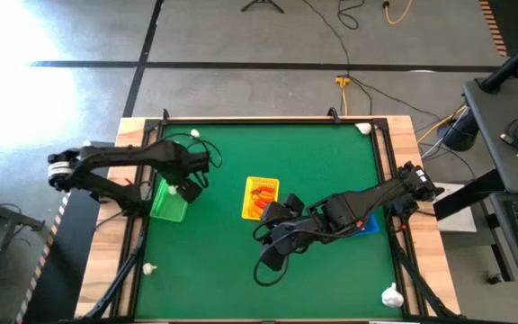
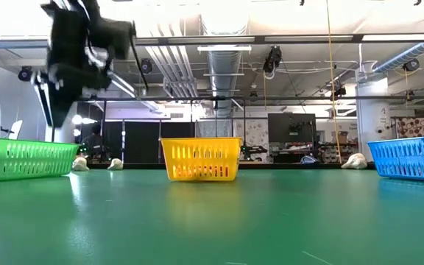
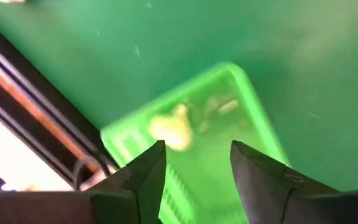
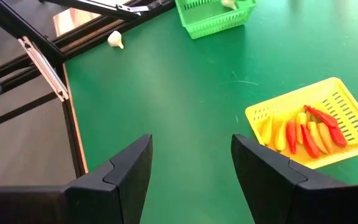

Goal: Sort produce into baskets
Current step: Put the white garlic into the green bin

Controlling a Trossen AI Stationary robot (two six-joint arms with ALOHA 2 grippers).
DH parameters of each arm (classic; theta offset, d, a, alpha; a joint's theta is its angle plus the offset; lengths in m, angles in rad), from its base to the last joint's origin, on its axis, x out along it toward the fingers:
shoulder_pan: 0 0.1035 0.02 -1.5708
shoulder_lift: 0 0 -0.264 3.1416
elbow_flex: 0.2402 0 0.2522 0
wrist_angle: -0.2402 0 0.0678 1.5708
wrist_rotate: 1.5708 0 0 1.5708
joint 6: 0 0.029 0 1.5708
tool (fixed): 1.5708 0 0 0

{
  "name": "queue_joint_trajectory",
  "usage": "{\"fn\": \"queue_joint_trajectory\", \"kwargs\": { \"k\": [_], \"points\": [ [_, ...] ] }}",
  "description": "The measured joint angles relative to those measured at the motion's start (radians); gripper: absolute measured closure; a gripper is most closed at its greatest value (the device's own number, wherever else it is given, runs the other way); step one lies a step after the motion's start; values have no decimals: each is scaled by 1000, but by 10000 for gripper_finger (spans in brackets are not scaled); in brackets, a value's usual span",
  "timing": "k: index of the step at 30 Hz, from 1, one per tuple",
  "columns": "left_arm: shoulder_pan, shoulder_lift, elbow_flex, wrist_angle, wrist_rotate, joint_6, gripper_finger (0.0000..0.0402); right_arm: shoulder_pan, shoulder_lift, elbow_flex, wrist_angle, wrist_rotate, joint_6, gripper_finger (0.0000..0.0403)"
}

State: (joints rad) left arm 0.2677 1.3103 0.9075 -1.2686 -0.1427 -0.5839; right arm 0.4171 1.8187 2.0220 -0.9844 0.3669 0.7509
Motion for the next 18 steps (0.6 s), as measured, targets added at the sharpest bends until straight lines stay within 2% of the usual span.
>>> {"fn": "queue_joint_trajectory", "kwargs": {
  "k": [4,9,12,14,16,18],
  "points": [
    [-164,-93,64,-22,87,-114,258,15,9,-4,61,1,12,193],
    [-546,-143,106,25,153,-286,295,46,30,-5,184,2,3,193],
    [-794,-116,109,55,158,-385,314,52,46,-5,241,-9,-21,192],
    [-932,-81,105,43,159,-489,322,52,55,-8,252,-64,-34,188],
    [-1053,-44,103,26,159,-593,323,52,68,-9,290,-111,-34,179],
    [-1143,-7,100,11,181,-680,320,61,79,-4,296,-116,-58,169]
  ]
}}
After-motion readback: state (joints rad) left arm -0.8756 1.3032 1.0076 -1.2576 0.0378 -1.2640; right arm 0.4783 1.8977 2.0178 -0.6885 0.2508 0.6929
